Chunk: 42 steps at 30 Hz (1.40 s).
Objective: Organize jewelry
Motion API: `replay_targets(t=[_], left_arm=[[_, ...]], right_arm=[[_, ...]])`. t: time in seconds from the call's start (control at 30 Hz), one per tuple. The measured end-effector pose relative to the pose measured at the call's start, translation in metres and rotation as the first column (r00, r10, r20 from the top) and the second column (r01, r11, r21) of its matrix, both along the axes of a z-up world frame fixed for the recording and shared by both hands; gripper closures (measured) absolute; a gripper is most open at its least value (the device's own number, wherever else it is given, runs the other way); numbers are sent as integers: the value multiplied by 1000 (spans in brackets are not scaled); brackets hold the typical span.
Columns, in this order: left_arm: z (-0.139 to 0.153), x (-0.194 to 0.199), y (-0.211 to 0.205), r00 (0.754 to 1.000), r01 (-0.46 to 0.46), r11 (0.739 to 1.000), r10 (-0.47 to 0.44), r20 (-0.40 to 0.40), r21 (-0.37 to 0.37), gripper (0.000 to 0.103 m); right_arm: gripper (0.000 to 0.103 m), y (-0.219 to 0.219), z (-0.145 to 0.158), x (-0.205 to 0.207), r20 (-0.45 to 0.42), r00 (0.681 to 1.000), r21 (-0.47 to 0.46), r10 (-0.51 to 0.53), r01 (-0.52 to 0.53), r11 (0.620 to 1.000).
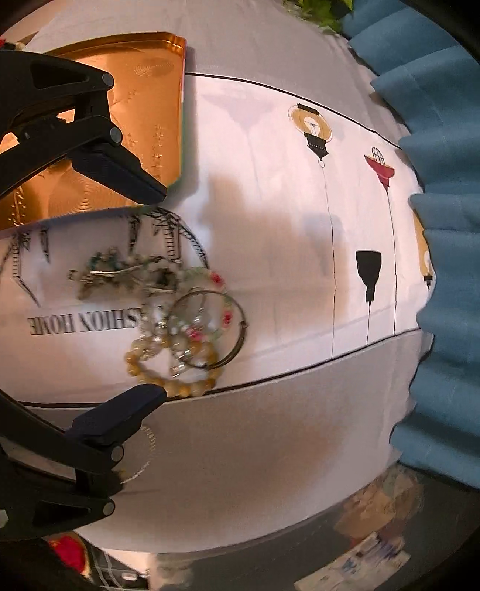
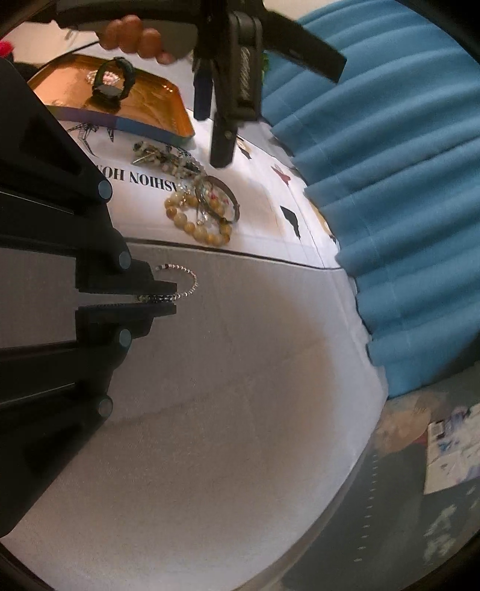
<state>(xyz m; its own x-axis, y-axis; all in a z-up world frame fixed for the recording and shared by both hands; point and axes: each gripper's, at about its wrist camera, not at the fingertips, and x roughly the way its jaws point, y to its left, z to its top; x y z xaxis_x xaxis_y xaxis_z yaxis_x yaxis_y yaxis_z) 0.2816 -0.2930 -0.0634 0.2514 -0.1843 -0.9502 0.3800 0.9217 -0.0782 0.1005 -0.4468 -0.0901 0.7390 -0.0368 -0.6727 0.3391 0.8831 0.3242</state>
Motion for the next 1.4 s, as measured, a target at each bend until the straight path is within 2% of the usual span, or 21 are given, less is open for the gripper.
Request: replay_targets(t=[0.1, 0.17, 0.23, 0.3, 0.4, 0.63, 0.77, 0.9, 1.07, 1.23, 1.4], left_arm=[[-5, 4, 5, 1000, -25, 1000, 25, -8, 11, 7], [-5, 4, 11, 999, -36, 999, 36, 19, 31, 10], [-6, 5, 17, 999, -40, 998, 39, 35, 47, 17], [-9, 8, 20, 999, -41, 999, 41, 6, 34, 36], [-14, 12, 25, 998, -58, 998, 58, -39, -2, 53], [-27, 15, 24, 997, -43, 999, 43, -56, 4, 69], [-31, 15, 20, 999, -13, 1000, 13, -50, -1, 86], [-33, 13, 13, 999, 17, 1000, -17, -34, 6, 97], [-18, 6, 10, 999, 38, 999, -39, 33, 18, 99], [8, -5, 12, 996, 58, 998, -57, 73, -16, 99], [42, -23, 19, 987, 74, 996, -66, 144, -52, 99]], right_arm=[[99, -4, 0, -1, 1, 1000, 11, -10, 10, 1000], [99, -6, 0, -2, 3, 1000, 13, -15, 15, 1000], [99, -7, -1, -2, 3, 1000, 18, -17, 17, 1000], [99, -6, -1, -1, 3, 1000, 19, -13, 13, 1000], [99, -4, -1, 0, 2, 1000, 14, -7, 7, 1000], [99, -3, -5, 3, -12, 1000, 14, -9, 10, 1000], [99, -3, -6, 3, -15, 1000, 15, -8, 8, 1000], [99, -3, -7, 4, -20, 1000, 16, -8, 8, 1000], [99, -4, -7, 5, -21, 1000, 16, -9, 9, 1000], [99, -5, -6, 4, -15, 1000, 16, -13, 14, 1000], [99, -4, 6, -4, 50, 999, -8, -19, 20, 1000]])
